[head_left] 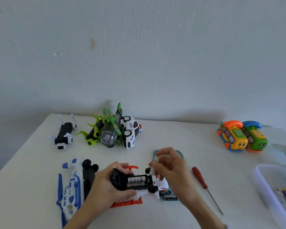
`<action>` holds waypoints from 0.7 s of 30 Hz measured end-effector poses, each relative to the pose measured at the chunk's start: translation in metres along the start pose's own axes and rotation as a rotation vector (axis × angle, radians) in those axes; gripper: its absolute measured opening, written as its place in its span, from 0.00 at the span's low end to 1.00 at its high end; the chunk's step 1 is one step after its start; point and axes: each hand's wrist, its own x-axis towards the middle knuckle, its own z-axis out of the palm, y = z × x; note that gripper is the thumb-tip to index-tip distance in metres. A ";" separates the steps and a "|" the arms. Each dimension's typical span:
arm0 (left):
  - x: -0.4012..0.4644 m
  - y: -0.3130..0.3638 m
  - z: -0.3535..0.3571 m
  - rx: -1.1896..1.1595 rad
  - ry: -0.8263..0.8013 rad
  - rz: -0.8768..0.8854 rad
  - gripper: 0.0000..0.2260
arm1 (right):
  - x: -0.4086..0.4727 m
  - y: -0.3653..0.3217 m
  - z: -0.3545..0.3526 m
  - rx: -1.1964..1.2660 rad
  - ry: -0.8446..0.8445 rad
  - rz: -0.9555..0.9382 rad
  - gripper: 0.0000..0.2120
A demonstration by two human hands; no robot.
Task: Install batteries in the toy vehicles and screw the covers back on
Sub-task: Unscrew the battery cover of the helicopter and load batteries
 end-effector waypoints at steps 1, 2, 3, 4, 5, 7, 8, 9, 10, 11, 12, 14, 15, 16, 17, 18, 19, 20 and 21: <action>0.000 -0.001 0.000 0.008 0.001 0.002 0.21 | -0.003 -0.002 0.009 -0.088 -0.032 -0.044 0.07; 0.000 -0.002 0.000 0.011 0.002 0.004 0.21 | -0.006 -0.002 0.017 -0.156 -0.067 -0.072 0.07; 0.000 -0.002 0.000 0.009 0.002 0.004 0.21 | -0.008 0.000 0.023 -0.213 -0.107 -0.096 0.07; 0.000 -0.002 -0.001 0.010 0.005 0.004 0.21 | -0.009 0.004 0.028 -0.289 -0.147 -0.127 0.07; 0.000 -0.001 -0.001 0.014 0.009 0.004 0.21 | -0.010 0.009 0.031 -0.393 -0.181 -0.183 0.07; 0.000 -0.001 0.000 0.026 0.023 0.004 0.21 | -0.009 0.017 0.036 -0.592 -0.236 -0.372 0.04; 0.000 0.000 0.000 0.033 0.025 0.005 0.21 | -0.007 0.019 0.037 -0.662 -0.263 -0.468 0.04; 0.000 0.001 0.001 0.040 0.027 0.006 0.22 | -0.006 0.021 0.037 -0.732 -0.283 -0.545 0.04; 0.000 0.001 0.001 0.046 0.031 0.002 0.22 | -0.004 0.024 0.037 -0.805 -0.296 -0.608 0.06; 0.001 0.002 0.001 0.048 0.033 -0.003 0.23 | -0.002 0.024 0.037 -0.871 -0.312 -0.653 0.08; 0.001 0.002 0.001 0.044 0.030 -0.011 0.23 | -0.001 0.025 0.037 -0.923 -0.331 -0.673 0.11; 0.000 0.002 -0.001 0.033 0.017 -0.018 0.24 | 0.001 0.025 0.036 -0.969 -0.353 -0.689 0.14; 0.000 0.002 -0.002 0.030 0.005 -0.023 0.24 | 0.000 0.026 0.036 -0.975 -0.353 -0.687 0.14; -0.001 0.003 -0.003 0.026 -0.008 -0.026 0.24 | 0.000 0.025 0.036 -0.973 -0.352 -0.682 0.14; -0.002 0.003 -0.004 0.022 -0.020 -0.026 0.24 | 0.000 0.025 0.036 -0.970 -0.355 -0.676 0.13; -0.003 0.004 -0.005 0.022 -0.027 -0.024 0.24 | -0.001 0.025 0.035 -0.971 -0.358 -0.678 0.13; -0.003 0.004 -0.005 0.026 -0.031 -0.021 0.25 | -0.001 0.026 0.035 -0.980 -0.357 -0.687 0.12; -0.003 0.005 -0.005 0.028 -0.033 -0.020 0.25 | -0.002 0.025 0.036 -0.988 -0.356 -0.692 0.12; -0.003 0.005 -0.006 0.026 -0.036 -0.019 0.25 | -0.002 0.026 0.037 -0.989 -0.354 -0.697 0.14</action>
